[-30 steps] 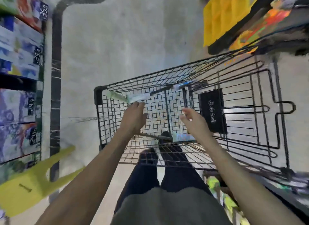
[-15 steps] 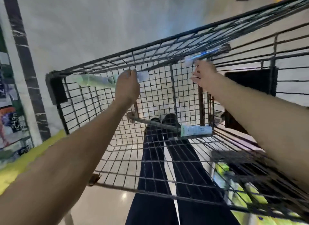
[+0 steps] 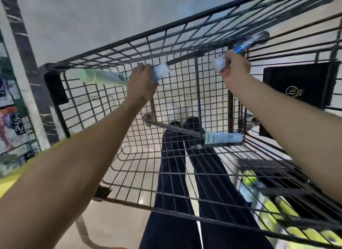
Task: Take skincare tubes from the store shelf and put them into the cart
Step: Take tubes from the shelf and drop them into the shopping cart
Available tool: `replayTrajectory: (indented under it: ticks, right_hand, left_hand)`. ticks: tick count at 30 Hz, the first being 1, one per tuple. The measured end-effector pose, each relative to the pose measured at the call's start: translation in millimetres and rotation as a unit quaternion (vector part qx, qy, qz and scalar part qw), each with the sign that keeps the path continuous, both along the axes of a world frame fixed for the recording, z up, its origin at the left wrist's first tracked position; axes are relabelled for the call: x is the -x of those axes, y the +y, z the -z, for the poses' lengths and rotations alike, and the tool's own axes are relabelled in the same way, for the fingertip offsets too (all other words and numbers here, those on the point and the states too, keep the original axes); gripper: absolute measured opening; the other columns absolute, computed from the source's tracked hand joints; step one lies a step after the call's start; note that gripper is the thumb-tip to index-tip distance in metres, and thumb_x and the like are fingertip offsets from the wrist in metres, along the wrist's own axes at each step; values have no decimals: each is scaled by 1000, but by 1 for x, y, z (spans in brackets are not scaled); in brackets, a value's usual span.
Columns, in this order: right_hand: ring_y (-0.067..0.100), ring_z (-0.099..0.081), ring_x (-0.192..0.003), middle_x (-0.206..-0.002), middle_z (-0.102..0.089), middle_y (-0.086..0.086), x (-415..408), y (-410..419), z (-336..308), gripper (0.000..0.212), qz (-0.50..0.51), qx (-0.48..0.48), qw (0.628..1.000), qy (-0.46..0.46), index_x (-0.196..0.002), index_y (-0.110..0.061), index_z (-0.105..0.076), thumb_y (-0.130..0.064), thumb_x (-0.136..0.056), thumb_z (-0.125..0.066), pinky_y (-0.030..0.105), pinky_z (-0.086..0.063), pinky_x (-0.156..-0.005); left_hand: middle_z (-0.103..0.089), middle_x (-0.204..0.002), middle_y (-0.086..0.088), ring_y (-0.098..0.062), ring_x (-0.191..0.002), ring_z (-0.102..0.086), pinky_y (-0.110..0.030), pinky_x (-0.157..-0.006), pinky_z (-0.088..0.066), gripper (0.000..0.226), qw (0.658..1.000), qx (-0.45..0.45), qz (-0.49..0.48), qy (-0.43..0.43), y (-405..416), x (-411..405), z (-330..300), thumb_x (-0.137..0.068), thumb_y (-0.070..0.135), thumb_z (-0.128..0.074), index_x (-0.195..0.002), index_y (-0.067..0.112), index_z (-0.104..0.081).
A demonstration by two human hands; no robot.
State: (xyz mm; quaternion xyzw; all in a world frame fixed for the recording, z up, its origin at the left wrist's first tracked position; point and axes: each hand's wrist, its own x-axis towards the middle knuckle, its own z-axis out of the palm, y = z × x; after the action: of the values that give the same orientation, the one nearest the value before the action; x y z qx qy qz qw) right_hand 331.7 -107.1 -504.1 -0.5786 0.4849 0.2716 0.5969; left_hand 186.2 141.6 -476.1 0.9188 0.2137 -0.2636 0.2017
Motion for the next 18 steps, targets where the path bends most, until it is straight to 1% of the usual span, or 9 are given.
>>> replayTrajectory:
  ticks: [2,4,5,7,10,12,15,17,18]
  right_hand:
    - [28,-73,-97,-105,-72,12,14,-9,-19,28,-1,-48,999,6,-116,-6,-65,-4,-88,-65,37,-60,-79]
    - [27,-68,-96,-108,-68,12,29,-17,-43,27,8,-118,993,20,-117,-8,-63,-2,-91,-58,38,-56,-85]
    - [27,-66,-96,-108,-67,12,38,-20,-55,30,7,-140,990,26,-121,-8,-61,-2,-92,-56,39,-55,-88]
    - [27,-66,-96,-109,-68,12,57,-29,-81,40,-3,-170,985,32,-129,-8,-59,-2,-90,-55,41,-56,-90]
    - [26,-70,-92,-107,-70,14,78,-34,-125,54,-9,-210,977,28,-141,-4,-52,-3,-87,-55,42,-59,-84]
    - [24,-67,-87,-100,-69,13,88,-33,-158,46,-2,-232,973,8,-140,-4,-49,-2,-95,-52,41,-56,-85]
    - [24,-63,-90,-99,-67,10,101,-35,-208,33,-17,-267,963,-43,-130,-14,-56,-3,-98,-54,42,-51,-89]
    - [25,-63,-94,-108,-64,13,108,-38,-246,35,-41,-279,957,-69,-132,-14,-56,-8,-97,-59,43,-51,-91]
    - [25,-63,-95,-112,-63,14,111,-39,-266,41,-48,-283,955,-79,-136,-12,-54,-9,-96,-61,43,-52,-89]
  left_hand:
    - [-56,-119,-9,-23,-101,-52,-32,-78,-43,56,992,75,-99,12,-4,0,-9,-83,29,-82,-127,7,-56]
    - [-59,-116,-5,-19,-96,-55,-26,-70,-43,62,969,153,-194,18,-9,1,-22,-78,35,-86,-124,7,-57]
    - [-61,-118,-5,-20,-98,-59,-27,-73,-50,65,951,196,-237,23,-12,2,-30,-76,38,-87,-125,8,-56]
    - [-61,-122,-5,-23,-105,-63,-39,-87,-57,71,918,262,-297,31,-20,7,-54,-75,42,-88,-129,12,-53]
    - [-60,-129,-5,-23,-113,-62,-42,-97,-55,76,884,329,-332,27,-35,15,-100,-75,44,-87,-135,17,-49]
    - [-61,-130,-5,-21,-113,-64,-48,-100,-54,73,868,360,-340,20,-44,21,-134,-79,45,-84,-137,18,-48]
    - [-63,-129,-5,-23,-110,-67,-53,-100,-54,73,856,380,-351,9,-54,28,-195,-83,48,-79,-141,17,-47]
    - [-64,-129,-6,-28,-109,-69,-55,-98,-55,74,841,406,-358,-4,-59,33,-240,-77,52,-81,-136,19,-50]
    - [-64,-129,-7,-30,-109,-69,-55,-96,-56,65,833,419,-362,-14,-62,36,-261,-78,48,-82,-130,22,-52]
